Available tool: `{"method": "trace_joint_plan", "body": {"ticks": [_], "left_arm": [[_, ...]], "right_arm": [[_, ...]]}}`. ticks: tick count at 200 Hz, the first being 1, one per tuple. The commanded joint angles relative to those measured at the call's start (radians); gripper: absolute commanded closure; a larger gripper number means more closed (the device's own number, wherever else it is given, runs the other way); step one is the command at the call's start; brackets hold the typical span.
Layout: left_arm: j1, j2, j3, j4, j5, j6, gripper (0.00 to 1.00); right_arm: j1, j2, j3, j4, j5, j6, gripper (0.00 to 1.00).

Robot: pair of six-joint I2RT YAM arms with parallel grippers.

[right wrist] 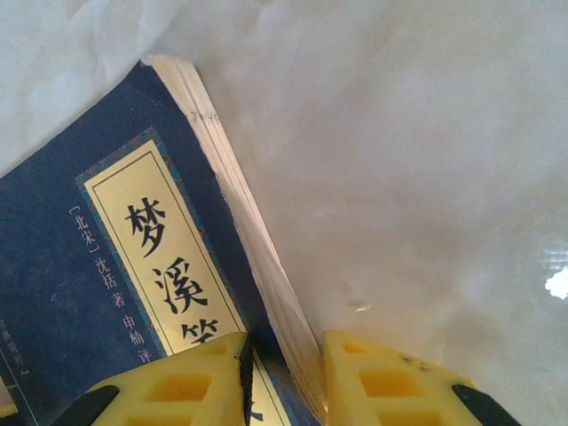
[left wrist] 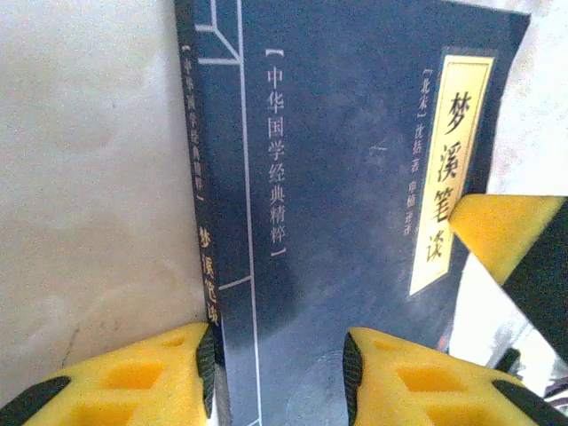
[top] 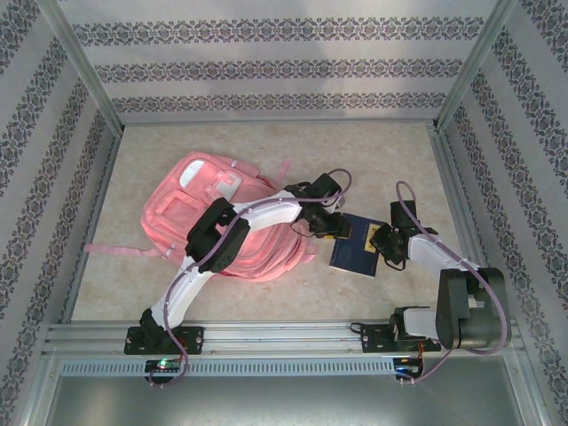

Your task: Pack the student bag

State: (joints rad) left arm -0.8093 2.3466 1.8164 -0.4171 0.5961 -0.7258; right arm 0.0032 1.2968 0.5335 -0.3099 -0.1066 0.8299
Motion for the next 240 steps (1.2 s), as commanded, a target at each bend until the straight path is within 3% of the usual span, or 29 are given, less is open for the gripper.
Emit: {"method": "trace_joint_plan", "body": {"ticks": [1, 28, 59, 96, 142, 161, 201, 222, 240], "left_arm": [[-0.019, -0.068, -0.056, 0.269, 0.177, -0.113, 0.60], [0.002, -0.103, -0.162, 0.477, 0.217, -0.244, 0.62], [0.008, -0.114, -0.200, 0.571, 0.234, -0.304, 0.62], [0.007, -0.105, -0.259, 0.808, 0.278, -0.457, 0.64], [0.004, -0.106, -0.276, 0.825, 0.300, -0.468, 0.65], [0.005, -0.100, -0.271, 0.736, 0.302, -0.411, 0.67], [0.005, -0.116, -0.169, 0.270, 0.174, -0.090, 0.68], [0.005, -0.106, -0.133, 0.185, 0.144, -0.033, 0.69], [0.004, -0.091, -0.123, 0.198, 0.169, -0.041, 0.89]], "right_arm": [[0.008, 0.003, -0.015, 0.009, -0.053, -0.005, 0.73], [0.008, -0.004, -0.018, 0.011, -0.054, 0.000, 0.73], [0.008, -0.004, -0.018, 0.016, -0.072, 0.009, 0.73], [0.008, -0.002, -0.026, 0.032, -0.096, 0.022, 0.73], [0.008, 0.003, -0.025, 0.034, -0.102, 0.024, 0.72], [0.008, 0.005, -0.022, 0.034, -0.100, 0.022, 0.71], [0.007, 0.007, -0.020, 0.031, -0.096, 0.014, 0.71], [0.007, 0.009, -0.020, 0.040, -0.102, 0.008, 0.70], [0.008, 0.014, -0.020, 0.053, -0.122, 0.002, 0.70]]}}
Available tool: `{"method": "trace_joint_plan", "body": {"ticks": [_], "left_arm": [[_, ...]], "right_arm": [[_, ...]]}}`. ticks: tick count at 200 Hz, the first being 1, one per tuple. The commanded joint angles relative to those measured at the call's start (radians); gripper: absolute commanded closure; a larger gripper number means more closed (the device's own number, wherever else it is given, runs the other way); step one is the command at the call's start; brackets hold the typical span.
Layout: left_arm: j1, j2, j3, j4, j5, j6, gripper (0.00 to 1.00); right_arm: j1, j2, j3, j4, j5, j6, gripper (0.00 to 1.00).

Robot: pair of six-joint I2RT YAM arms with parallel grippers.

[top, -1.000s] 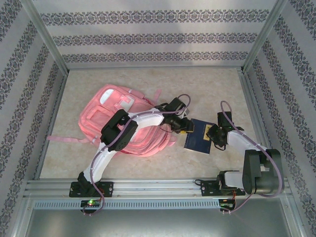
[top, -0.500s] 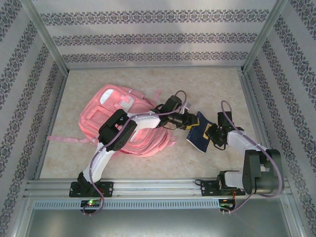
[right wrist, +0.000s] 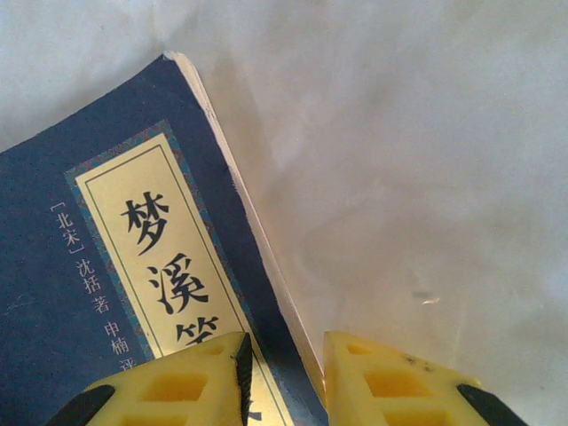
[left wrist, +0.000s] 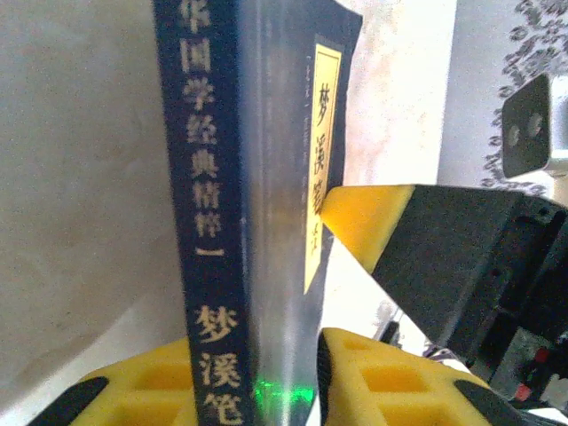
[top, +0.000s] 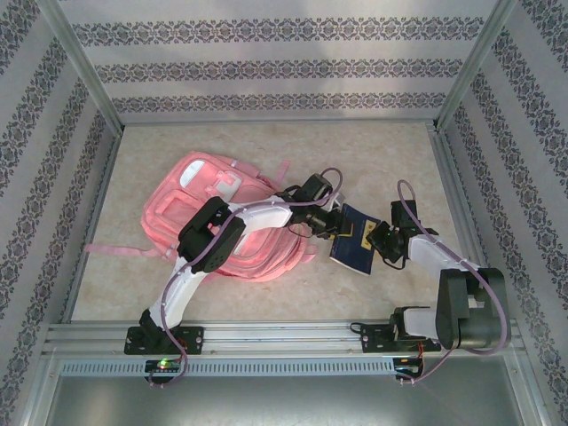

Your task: Pack the student bag

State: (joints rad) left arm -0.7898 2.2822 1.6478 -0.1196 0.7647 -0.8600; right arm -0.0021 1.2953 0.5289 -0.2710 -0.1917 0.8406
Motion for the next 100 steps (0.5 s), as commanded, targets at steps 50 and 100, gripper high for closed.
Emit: {"method": "trace_joint_plan", "body": {"ticks": [50, 100], "left_arm": [[-0.009, -0.112, -0.003, -0.005, -0.020, 0.073, 1.00], [0.060, -0.424, -0.242, 0.230, -0.130, -0.027, 1.00]], "right_arm": [[0.025, -0.144, -0.008, -0.037, -0.017, -0.016, 0.61], [0.102, -0.471, -0.009, -0.010, -0.019, 0.014, 0.42]]}}
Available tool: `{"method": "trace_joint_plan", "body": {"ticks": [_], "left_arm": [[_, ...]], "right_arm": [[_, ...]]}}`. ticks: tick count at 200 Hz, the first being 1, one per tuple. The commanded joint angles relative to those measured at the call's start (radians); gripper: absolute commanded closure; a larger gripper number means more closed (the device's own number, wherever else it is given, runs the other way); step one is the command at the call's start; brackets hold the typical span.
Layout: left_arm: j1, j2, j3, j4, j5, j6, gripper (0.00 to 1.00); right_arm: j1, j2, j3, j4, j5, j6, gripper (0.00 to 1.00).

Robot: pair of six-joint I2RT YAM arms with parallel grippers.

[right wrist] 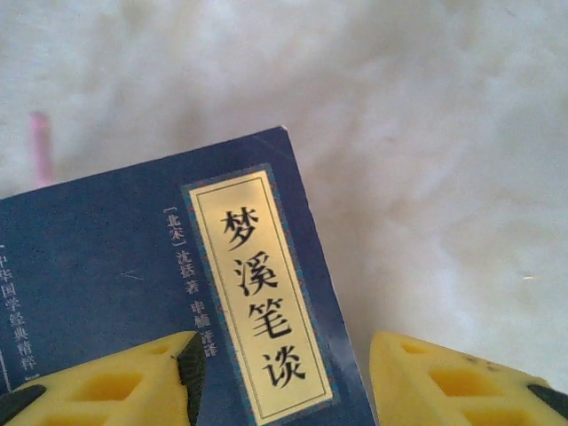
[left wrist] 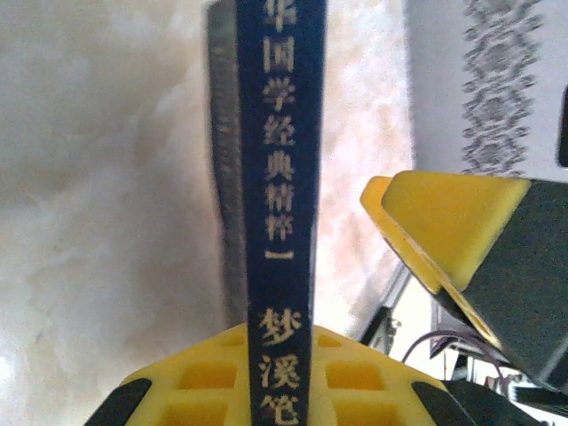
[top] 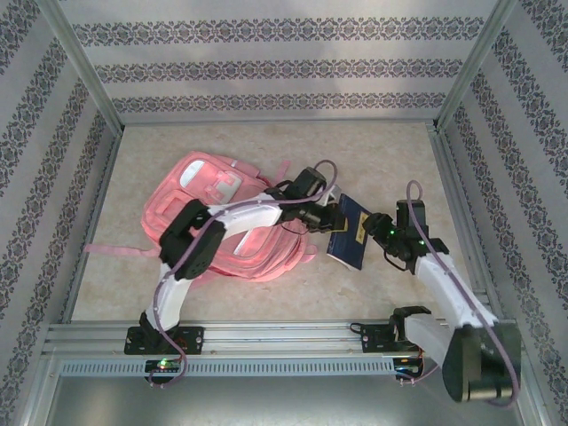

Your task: Pack the student bag

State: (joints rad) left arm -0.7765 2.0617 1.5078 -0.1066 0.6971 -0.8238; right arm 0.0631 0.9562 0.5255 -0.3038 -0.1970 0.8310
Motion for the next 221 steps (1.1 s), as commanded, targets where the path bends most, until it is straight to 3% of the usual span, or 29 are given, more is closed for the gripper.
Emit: {"method": "trace_joint_plan", "body": {"ticks": [1, 35, 64, 108, 164, 221], "left_arm": [[0.049, -0.211, -0.110, 0.226, -0.065, -0.067, 1.00], [0.111, -0.421, -0.322, 0.466, -0.155, -0.212, 1.00], [0.130, -0.559, -0.446, 0.572, -0.271, -0.276, 1.00], [0.132, -0.714, -0.611, 0.720, -0.475, -0.373, 1.00], [0.134, -0.833, -0.647, 0.724, -0.551, -0.373, 1.00], [0.134, -0.889, -0.676, 0.728, -0.563, -0.403, 1.00]], "right_arm": [[0.038, -0.138, -0.007, 0.028, -0.016, 0.026, 0.42], [0.074, -0.296, -0.065, 0.270, -0.146, 0.202, 0.31], [0.132, -0.298, -0.081, 0.480, -0.208, 0.379, 0.17], [0.368, -0.195, -0.054, 0.748, -0.141, 0.528, 0.06], [0.568, -0.091, -0.037, 0.851, 0.024, 0.600, 0.06], [0.619, 0.008, 0.006, 1.036, 0.079, 0.581, 0.09]]}}
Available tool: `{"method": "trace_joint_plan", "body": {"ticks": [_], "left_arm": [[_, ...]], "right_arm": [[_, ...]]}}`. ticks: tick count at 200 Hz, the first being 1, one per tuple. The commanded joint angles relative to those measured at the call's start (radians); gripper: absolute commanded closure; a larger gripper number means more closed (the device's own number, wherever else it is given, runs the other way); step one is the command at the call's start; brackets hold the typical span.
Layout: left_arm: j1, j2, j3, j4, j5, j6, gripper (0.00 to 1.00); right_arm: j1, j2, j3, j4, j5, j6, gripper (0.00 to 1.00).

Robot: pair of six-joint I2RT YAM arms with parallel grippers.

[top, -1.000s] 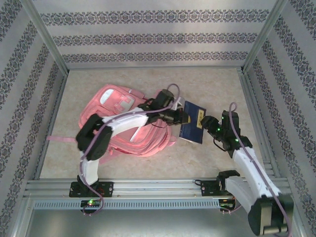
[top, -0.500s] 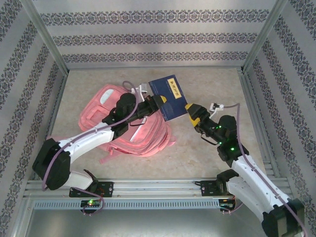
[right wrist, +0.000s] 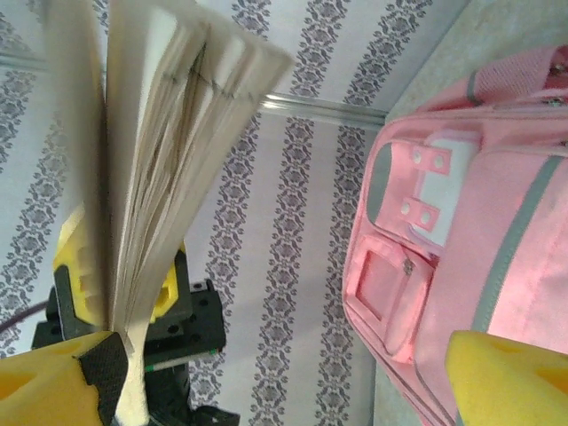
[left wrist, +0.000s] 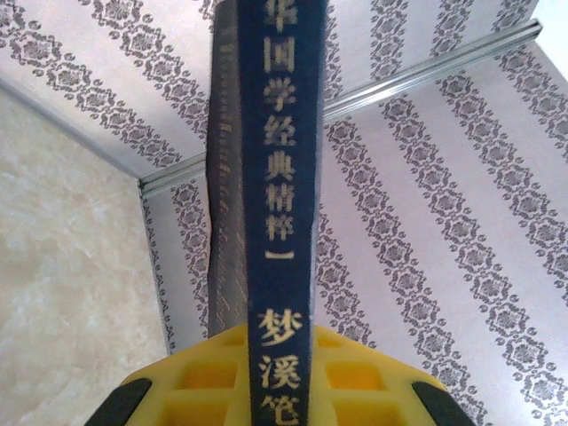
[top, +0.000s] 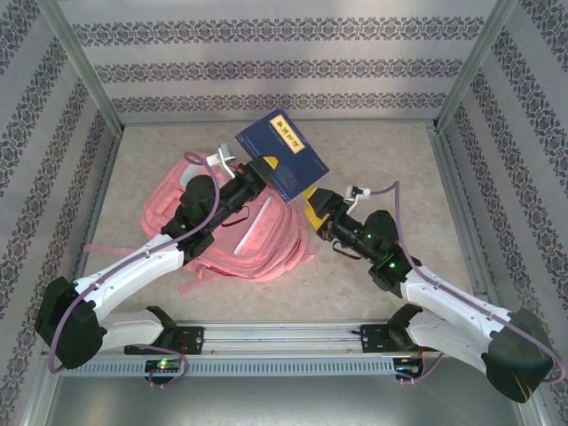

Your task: Pack the student bag

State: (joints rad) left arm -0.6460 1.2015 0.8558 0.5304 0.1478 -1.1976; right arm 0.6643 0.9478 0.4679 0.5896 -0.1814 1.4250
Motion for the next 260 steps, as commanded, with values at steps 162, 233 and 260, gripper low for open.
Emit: {"method": "trace_joint_plan", "body": {"ticks": [162, 233, 260], "left_arm": [[0.007, -0.056, -0.053, 0.064, -0.046, -0.073, 1.00], [0.016, -0.042, -0.054, 0.083, -0.033, -0.099, 1.00], [0.018, -0.046, -0.054, 0.071, -0.024, -0.098, 1.00]], "right_arm": [[0.103, 0.029, 0.046, 0.279, 0.221, -0.042, 0.34], [0.129, 0.078, 0.046, 0.269, 0.232, -0.049, 0.16], [0.118, 0.103, 0.049, 0.232, 0.237, -0.064, 0.16]]}}
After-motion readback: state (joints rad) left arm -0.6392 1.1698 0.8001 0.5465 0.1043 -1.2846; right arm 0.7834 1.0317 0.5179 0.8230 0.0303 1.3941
